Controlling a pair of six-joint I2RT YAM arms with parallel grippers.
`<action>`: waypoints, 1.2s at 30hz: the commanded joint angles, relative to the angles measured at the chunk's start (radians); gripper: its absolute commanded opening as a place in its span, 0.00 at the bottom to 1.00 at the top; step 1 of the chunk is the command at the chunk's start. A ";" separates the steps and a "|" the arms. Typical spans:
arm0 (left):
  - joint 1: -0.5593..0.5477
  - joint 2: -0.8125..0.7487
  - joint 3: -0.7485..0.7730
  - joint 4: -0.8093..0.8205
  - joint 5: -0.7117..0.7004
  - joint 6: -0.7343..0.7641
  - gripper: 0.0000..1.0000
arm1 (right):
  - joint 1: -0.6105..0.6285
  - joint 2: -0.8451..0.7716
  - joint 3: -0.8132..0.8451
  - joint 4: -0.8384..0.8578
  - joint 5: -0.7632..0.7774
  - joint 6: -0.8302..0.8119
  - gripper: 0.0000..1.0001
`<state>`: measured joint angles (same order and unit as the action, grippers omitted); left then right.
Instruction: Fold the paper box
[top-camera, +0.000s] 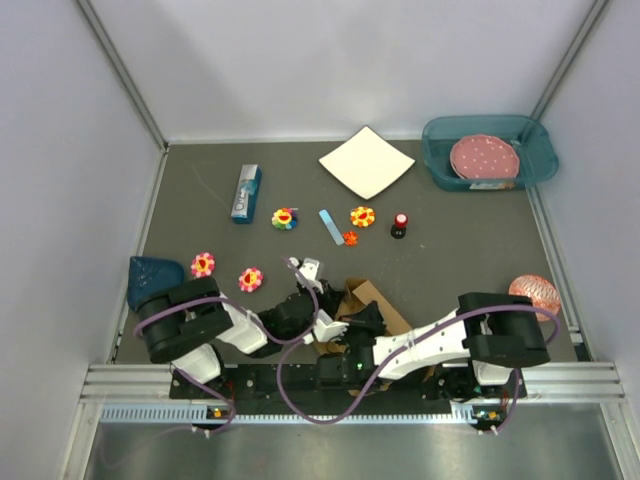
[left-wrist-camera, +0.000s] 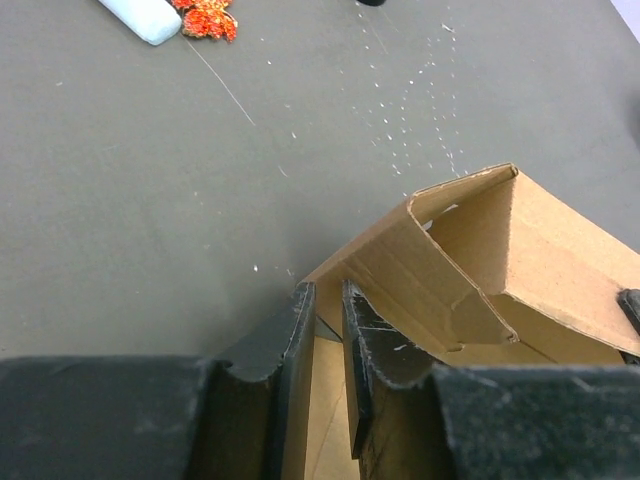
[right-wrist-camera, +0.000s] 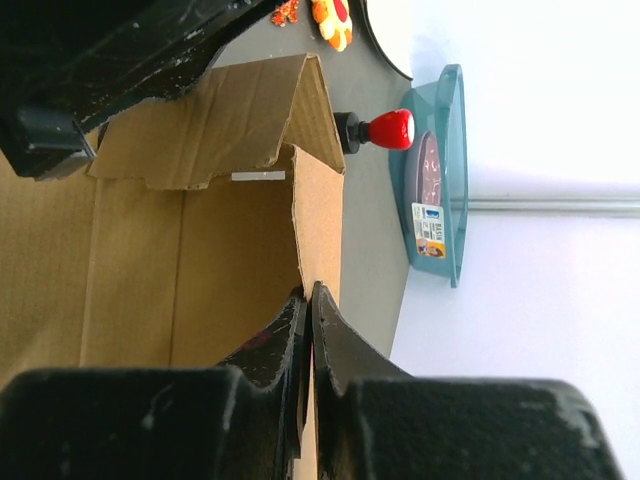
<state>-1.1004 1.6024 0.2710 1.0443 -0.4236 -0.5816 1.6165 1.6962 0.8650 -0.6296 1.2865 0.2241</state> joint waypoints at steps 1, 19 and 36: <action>-0.003 0.007 0.017 0.058 0.052 -0.024 0.21 | 0.019 -0.036 0.022 0.085 -0.122 0.060 0.00; 0.125 -0.153 0.003 -0.030 0.026 0.000 0.21 | 0.020 -0.043 0.025 0.084 -0.118 0.063 0.00; 0.206 0.157 0.186 0.062 0.298 -0.109 0.16 | 0.019 -0.049 0.026 0.084 -0.128 0.077 0.00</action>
<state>-0.8970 1.7348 0.4294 1.0214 -0.1963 -0.6712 1.6230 1.6703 0.8658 -0.6174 1.2705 0.2401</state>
